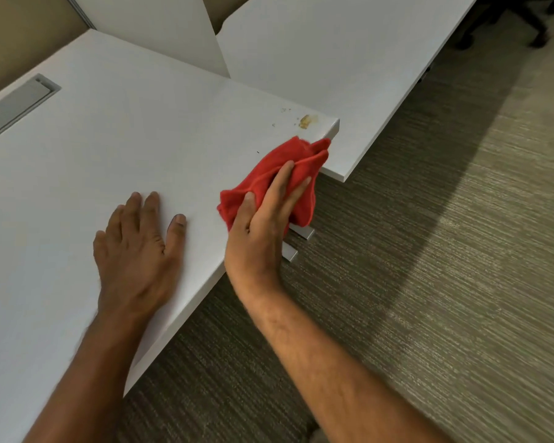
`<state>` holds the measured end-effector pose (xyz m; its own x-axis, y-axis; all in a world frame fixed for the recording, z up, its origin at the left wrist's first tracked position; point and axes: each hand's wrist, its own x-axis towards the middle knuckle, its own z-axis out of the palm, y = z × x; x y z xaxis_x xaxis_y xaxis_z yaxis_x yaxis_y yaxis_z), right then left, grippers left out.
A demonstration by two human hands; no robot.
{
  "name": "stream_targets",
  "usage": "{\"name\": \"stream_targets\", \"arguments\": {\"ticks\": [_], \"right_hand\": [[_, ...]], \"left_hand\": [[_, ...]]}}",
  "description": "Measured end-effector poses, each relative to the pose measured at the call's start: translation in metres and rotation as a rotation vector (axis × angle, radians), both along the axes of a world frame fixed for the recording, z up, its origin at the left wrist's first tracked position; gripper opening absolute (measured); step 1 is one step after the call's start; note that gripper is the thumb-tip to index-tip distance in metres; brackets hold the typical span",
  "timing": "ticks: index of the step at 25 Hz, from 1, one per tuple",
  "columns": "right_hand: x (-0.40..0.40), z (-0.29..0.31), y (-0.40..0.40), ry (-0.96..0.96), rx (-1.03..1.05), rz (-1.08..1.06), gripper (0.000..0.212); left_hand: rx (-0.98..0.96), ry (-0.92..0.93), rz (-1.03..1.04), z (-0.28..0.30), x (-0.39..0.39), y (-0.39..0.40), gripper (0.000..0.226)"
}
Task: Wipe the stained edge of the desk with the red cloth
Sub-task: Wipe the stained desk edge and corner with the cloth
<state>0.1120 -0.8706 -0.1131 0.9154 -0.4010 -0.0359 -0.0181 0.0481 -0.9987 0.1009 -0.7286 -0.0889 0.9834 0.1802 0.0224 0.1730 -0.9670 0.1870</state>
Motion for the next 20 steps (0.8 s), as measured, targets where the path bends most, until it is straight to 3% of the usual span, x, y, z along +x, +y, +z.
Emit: {"name": "stream_targets", "arguments": {"ticks": [7, 11, 15, 18, 20], "right_hand": [[0.088, 0.002, -0.076, 0.031, -0.035, -0.066, 0.069], [0.086, 0.003, -0.082, 0.057, -0.156, -0.031, 0.068], [0.01, -0.011, -0.042, 0.082, -0.592, 0.089, 0.063], [-0.045, -0.018, -0.015, -0.013, -1.004, 0.184, 0.062], [-0.045, -0.012, -0.012, -0.07, -1.135, 0.284, 0.063]], "left_hand": [[-0.006, -0.007, -0.004, -0.001, -0.001, 0.0, 0.079], [-0.002, 0.001, -0.014, 0.0, -0.001, -0.001, 0.079], [0.001, 0.005, -0.01, 0.0, -0.001, 0.0, 0.076], [0.023, -0.002, -0.006, 0.0, -0.001, -0.001, 0.078], [0.016, -0.006, -0.001, 0.001, -0.001, -0.002, 0.08]]}}
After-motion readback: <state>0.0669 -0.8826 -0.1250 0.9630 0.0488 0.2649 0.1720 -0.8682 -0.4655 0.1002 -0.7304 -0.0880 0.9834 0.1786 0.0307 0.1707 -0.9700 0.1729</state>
